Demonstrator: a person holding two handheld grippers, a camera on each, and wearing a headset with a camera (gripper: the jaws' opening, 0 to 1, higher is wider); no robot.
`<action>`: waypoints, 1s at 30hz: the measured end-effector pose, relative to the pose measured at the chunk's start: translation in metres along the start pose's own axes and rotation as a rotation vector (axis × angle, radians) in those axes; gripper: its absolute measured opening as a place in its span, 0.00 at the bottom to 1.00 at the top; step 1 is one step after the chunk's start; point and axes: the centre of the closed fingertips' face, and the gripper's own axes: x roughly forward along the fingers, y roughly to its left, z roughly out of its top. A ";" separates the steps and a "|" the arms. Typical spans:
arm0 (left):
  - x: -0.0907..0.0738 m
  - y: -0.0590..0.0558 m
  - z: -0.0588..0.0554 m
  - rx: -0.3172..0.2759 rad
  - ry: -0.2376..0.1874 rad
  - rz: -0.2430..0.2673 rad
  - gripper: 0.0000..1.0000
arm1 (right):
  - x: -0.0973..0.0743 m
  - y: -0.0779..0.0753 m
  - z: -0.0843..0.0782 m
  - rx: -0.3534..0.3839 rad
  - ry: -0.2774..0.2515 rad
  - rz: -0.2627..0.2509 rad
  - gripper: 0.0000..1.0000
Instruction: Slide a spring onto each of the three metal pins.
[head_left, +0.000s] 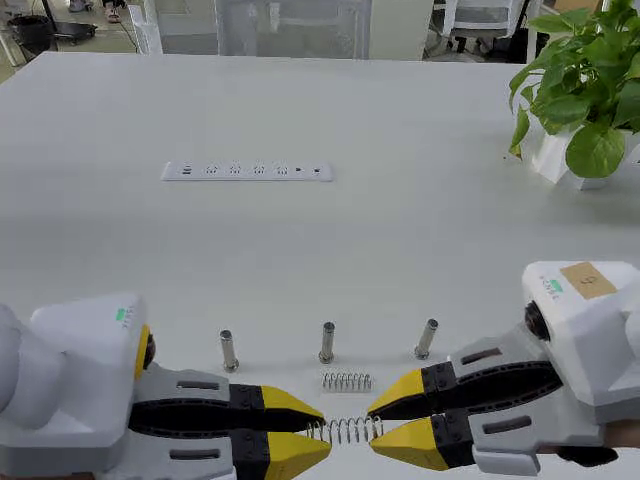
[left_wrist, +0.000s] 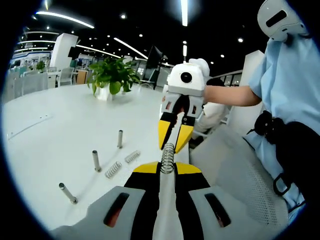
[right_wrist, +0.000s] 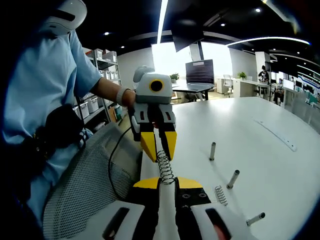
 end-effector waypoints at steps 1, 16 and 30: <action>0.000 0.000 -0.001 0.003 0.006 0.001 0.07 | 0.000 0.000 0.000 0.000 0.003 0.001 0.07; 0.003 0.003 -0.017 0.014 0.059 0.014 0.07 | -0.001 -0.001 0.010 -0.018 0.037 -0.006 0.00; 0.004 0.003 -0.010 0.006 0.023 0.007 0.07 | -0.003 -0.003 -0.004 -0.016 0.095 -0.008 0.16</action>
